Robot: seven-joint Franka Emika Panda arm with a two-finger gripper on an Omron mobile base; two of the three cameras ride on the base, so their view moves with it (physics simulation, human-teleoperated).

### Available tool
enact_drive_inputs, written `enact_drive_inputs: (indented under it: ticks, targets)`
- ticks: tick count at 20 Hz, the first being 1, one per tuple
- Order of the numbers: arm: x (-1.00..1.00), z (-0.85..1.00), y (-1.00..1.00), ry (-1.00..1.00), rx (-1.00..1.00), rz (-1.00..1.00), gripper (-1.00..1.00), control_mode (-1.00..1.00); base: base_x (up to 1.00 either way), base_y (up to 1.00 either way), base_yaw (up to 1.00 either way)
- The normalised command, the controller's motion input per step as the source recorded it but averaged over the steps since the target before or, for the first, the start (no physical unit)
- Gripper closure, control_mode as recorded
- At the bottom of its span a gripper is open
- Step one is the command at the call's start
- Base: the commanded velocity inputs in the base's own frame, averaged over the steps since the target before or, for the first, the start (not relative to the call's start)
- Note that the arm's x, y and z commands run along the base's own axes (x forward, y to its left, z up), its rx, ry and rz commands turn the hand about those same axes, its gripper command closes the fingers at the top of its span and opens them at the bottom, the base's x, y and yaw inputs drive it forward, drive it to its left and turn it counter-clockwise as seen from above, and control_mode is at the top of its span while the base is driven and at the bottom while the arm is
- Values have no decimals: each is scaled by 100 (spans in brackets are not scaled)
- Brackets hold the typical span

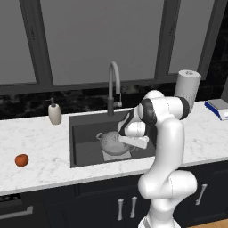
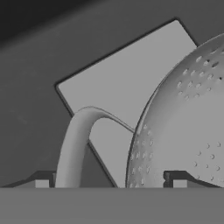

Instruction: Put the colander in the sink, put the orange in the colander, and turn on the sink faucet and pour water over the colander.

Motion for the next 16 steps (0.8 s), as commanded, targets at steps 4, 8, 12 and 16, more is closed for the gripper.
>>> enact_drive_inputs:
  ticks: [4,8,12,16]
  targets:
    - [0,35,0,0,0,0,-100,-100,0,0,0]
    - [-4,50,0,0,0,0,-100,-100,0,0,0]
    - [-26,69,0,0,0,-8,-100,-100,0,0,0]
    - [-44,78,0,2,0,-22,-100,-100,0,0,0]
